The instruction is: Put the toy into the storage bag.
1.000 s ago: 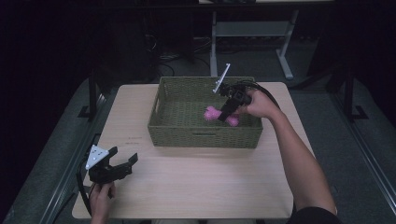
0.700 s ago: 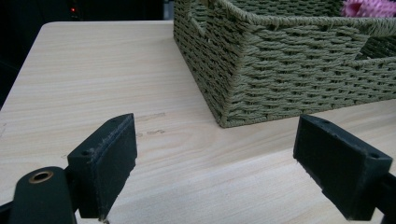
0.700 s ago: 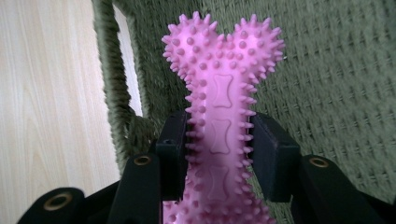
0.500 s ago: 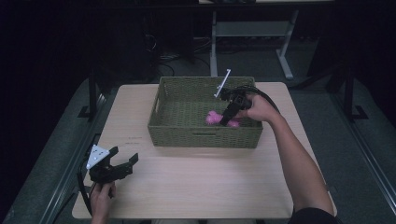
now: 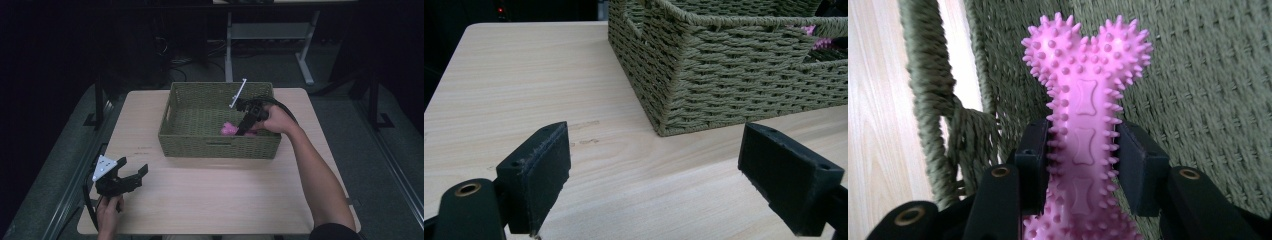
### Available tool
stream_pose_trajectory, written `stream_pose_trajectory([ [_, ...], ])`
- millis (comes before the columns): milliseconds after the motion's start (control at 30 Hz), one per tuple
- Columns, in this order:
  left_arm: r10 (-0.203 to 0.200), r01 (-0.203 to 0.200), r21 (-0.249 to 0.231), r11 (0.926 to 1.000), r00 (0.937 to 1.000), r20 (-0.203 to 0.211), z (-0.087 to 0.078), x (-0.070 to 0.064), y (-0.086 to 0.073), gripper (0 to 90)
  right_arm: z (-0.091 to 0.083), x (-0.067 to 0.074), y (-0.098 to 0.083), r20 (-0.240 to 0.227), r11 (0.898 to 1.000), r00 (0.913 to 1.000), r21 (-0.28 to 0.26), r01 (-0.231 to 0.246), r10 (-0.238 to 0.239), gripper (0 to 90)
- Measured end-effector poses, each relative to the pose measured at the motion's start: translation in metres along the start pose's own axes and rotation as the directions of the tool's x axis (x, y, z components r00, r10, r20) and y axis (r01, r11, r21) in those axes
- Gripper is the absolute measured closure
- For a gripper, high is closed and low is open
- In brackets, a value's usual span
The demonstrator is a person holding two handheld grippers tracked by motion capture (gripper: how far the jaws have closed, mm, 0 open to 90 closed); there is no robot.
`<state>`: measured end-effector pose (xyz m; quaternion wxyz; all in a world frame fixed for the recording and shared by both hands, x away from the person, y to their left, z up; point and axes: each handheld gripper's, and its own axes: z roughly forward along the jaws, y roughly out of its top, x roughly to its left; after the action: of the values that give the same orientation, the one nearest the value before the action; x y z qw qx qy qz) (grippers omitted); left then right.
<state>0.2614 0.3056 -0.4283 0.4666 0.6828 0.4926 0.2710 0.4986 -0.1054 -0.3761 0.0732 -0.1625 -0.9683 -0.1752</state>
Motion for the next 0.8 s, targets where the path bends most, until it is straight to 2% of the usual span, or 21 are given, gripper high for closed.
stream_pose_trajectory([
  [467,-0.005,0.005,-0.006,1.0000,1.0000,-0.002,-0.001,0.001,0.000,13.0,0.005,-0.001,-0.001,-0.008,1.000,0.9999,0.020,-0.011,0.011,57.1],
  [533,-0.005,0.005,-0.007,1.0000,1.0000,-0.003,-0.001,0.000,0.000,13.0,0.004,-0.001,-0.001,0.003,1.000,0.9999,0.014,-0.015,0.015,54.7],
  [567,-0.005,0.005,-0.007,1.0000,1.0000,-0.003,-0.001,0.000,0.000,13.0,0.002,-0.003,-0.001,0.000,0.999,0.9995,-0.011,-0.031,0.031,52.4],
  [633,-0.005,0.005,-0.006,1.0000,1.0000,-0.003,-0.001,0.000,0.000,13.0,-0.002,-0.002,0.000,0.005,0.999,0.9994,-0.028,-0.034,0.034,52.2],
  [800,-0.004,0.004,-0.006,1.0000,1.0000,-0.004,-0.002,0.000,0.000,13.0,-0.006,0.001,-0.001,0.009,0.999,0.9993,-0.033,-0.035,0.035,51.5],
])
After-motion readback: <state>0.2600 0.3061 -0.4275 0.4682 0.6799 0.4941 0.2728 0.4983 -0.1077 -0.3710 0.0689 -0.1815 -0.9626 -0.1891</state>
